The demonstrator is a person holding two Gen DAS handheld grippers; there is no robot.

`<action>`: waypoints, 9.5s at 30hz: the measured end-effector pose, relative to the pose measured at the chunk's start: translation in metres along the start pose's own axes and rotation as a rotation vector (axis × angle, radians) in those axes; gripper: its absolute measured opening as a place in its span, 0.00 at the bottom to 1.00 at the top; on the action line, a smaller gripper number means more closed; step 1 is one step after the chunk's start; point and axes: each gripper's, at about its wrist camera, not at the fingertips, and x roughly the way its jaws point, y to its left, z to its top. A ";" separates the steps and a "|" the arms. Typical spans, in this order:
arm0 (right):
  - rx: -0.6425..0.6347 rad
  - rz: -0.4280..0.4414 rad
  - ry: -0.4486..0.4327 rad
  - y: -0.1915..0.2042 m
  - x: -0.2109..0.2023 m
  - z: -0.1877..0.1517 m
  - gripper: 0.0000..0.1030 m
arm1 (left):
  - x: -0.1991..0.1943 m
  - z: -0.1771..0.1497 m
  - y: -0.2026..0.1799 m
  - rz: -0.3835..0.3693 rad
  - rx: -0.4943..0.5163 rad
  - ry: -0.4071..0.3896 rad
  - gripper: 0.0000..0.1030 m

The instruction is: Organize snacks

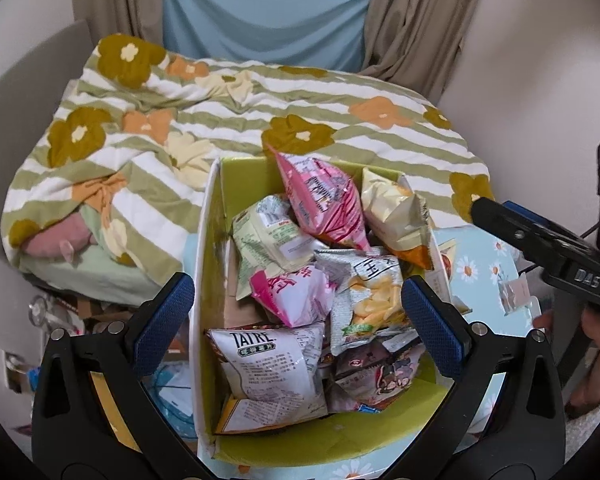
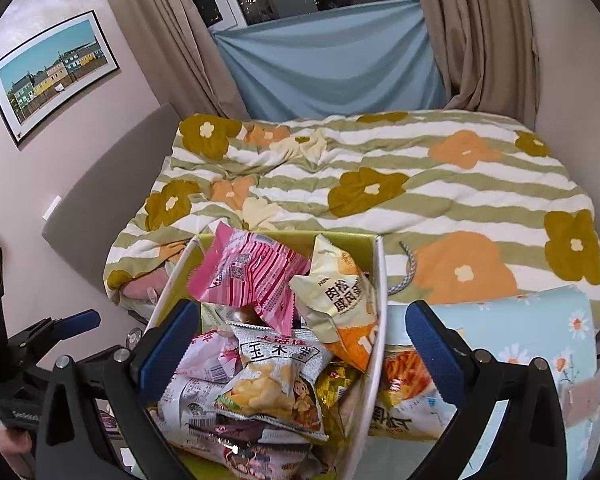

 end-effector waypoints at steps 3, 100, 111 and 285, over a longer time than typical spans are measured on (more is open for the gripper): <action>-0.001 0.001 -0.024 -0.003 -0.021 -0.001 1.00 | -0.007 -0.001 -0.012 0.006 0.019 -0.015 1.00; -0.006 -0.266 0.163 -0.332 -0.015 -0.156 0.68 | 0.223 -0.099 -0.319 0.312 0.322 0.224 0.53; -0.021 -0.183 0.091 -0.297 -0.053 -0.124 0.67 | 0.132 -0.063 -0.309 0.222 0.208 0.083 0.52; 0.019 -0.378 -0.214 -0.007 -0.226 -0.132 1.00 | -0.148 -0.118 -0.110 0.148 0.120 -0.294 1.00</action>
